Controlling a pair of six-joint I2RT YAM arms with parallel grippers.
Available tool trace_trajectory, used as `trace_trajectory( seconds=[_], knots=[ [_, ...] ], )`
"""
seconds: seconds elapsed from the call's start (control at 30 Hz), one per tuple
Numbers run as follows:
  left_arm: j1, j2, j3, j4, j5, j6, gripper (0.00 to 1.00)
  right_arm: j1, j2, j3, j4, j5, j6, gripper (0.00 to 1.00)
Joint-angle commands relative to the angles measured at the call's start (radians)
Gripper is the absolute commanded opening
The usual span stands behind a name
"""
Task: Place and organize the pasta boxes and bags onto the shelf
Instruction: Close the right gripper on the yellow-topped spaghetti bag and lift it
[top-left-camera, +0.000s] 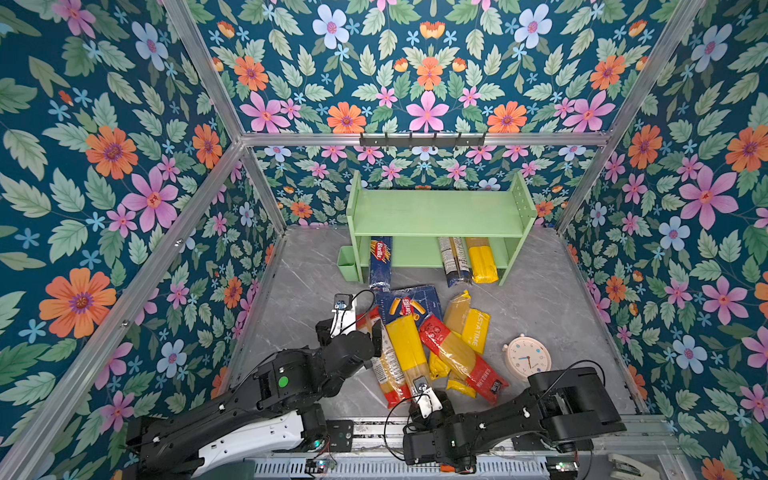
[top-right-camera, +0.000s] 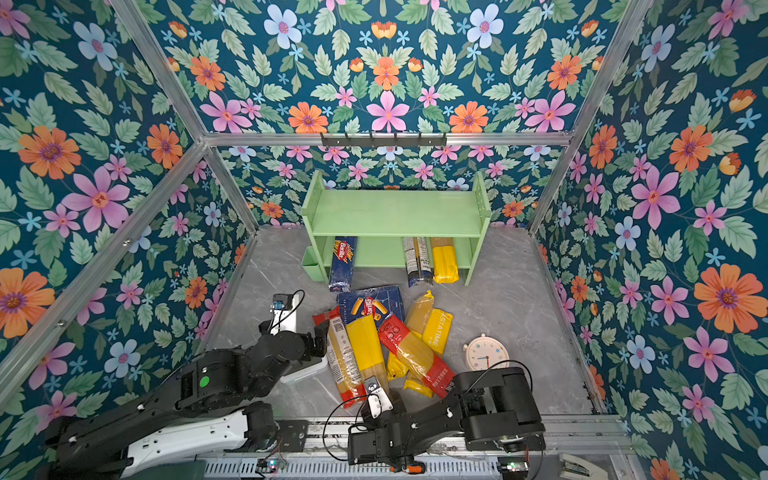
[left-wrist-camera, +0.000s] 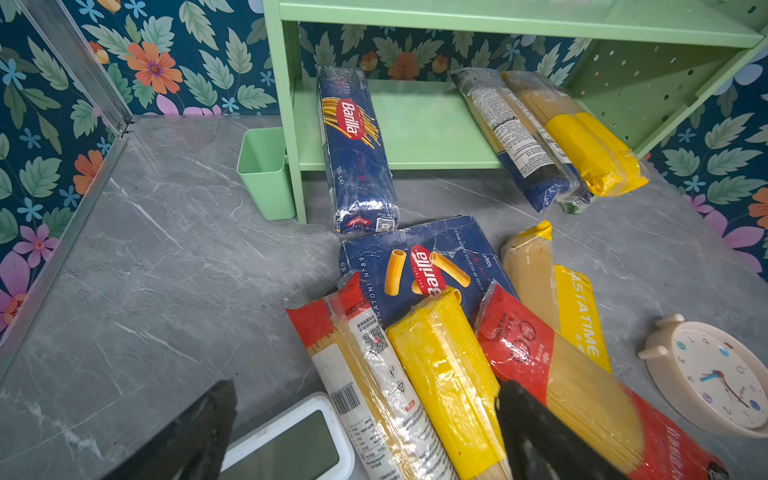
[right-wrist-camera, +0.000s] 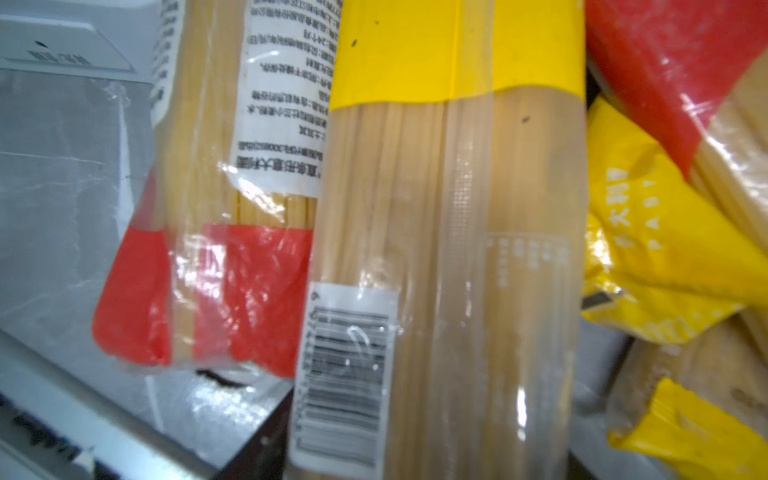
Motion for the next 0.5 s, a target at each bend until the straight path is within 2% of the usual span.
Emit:
trace_trajectory(
  seconds=[0.0, 0.17, 0.3, 0.47],
  knots=[
    [0.001, 0.003, 0.008, 0.000, -0.009, -0.012, 1.00, -0.002, -0.017, -0.021, -0.036, 0.023, -0.023, 0.52],
    [0.001, 0.007, 0.015, -0.001, -0.009, -0.024, 1.00, 0.003, -0.065, -0.027, -0.060, 0.012, -0.041, 0.39],
    [0.002, 0.008, 0.016, 0.000, -0.011, -0.027, 1.00, 0.008, -0.104, -0.032, -0.070, 0.016, -0.068, 0.35],
    [0.001, 0.014, 0.019, 0.002, -0.012, -0.026, 1.00, 0.007, -0.222, -0.058, -0.026, 0.028, -0.123, 0.29]
  ],
)
